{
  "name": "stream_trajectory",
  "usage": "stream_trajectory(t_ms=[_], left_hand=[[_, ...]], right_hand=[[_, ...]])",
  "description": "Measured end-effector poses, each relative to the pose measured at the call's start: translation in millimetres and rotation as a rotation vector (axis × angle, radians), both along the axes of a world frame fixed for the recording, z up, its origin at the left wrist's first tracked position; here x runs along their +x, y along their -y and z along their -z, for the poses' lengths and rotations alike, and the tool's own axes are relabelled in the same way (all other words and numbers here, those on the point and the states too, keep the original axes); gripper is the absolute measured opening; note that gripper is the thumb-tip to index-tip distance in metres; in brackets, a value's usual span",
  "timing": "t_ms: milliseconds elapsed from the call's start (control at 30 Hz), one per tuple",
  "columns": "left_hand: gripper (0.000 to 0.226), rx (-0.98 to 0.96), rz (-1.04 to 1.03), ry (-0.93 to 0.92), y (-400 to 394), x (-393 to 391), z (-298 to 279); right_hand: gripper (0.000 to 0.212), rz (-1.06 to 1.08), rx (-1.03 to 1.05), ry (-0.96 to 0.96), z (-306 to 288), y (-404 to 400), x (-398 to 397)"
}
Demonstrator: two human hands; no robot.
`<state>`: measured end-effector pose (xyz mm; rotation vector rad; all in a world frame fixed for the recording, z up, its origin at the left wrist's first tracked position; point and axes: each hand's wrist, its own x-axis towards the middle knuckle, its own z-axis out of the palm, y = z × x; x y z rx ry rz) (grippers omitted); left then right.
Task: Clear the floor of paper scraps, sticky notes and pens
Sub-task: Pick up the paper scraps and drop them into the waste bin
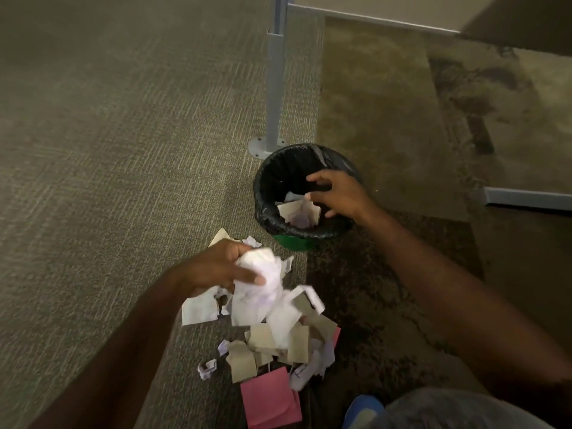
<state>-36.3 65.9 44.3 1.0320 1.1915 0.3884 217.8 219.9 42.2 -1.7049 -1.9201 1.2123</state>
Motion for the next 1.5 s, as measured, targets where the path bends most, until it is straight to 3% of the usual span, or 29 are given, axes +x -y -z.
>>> stream_trajectory(t_ms=[133,267,367,467,567,633,767,833,900,933,1000,1067,1133,1233,1333,1500], left_hand=[[0.032,0.1,-0.212,0.255,-32,20,-44],[0.038,0.227,-0.488,0.348,-78,47,-61],[0.034,0.276,-0.551,0.16,-108,64,-54],[0.045,0.349,-0.398,-0.034,-127,69,-43],[0.059,0.609,-0.214,-0.385,-136,61,-37],[0.052,0.766,-0.217,-0.534,-132,51,-33],[0.026,0.975,-0.419,-0.637,-100,19,6],[0.015,0.884,-0.496,-0.695,-77,3,41],[0.013,0.627,-0.435,-0.83,-58,-12,80],[0.02,0.496,-0.322,-0.931,-49,-16,99],[0.06,0.286,-0.037,-1.075,-35,-19,126],[0.091,0.193,0.09,-1.099,-29,-15,138],[0.101,0.177,0.15,-1.113,-31,-9,144],[0.092,0.237,0.218,-1.201,-33,-2,144],[0.064,0.395,0.203,-1.24,-35,-3,144],[0.032,0.444,0.106,-1.16,-28,-20,144]], right_hand=[[0.02,0.168,0.171,-0.256,-10,1,19],[0.012,0.343,0.135,-0.472,-18,13,41],[0.016,0.414,0.077,-0.512,-22,22,49],[0.017,0.409,0.011,-0.521,-22,31,53],[0.021,0.377,0.019,-0.468,-20,37,55],[0.026,0.364,0.057,-0.438,-20,40,53],[0.038,0.377,0.27,-0.513,-20,50,41],[0.041,0.345,0.405,-0.578,-21,62,33],[0.039,0.272,0.484,-0.599,-20,78,23],[0.037,0.226,0.5,-0.592,-18,87,17],[0.034,0.109,0.509,-0.547,-13,105,8],[0.031,-0.036,0.504,-0.477,-5,122,1],[0.031,-0.16,0.48,-0.421,6,136,-3],[0.038,-0.27,0.393,-0.374,24,150,-3],[0.041,-0.329,0.306,-0.315,43,155,-3],[0.032,-0.391,0.218,-0.119,71,143,-19]])
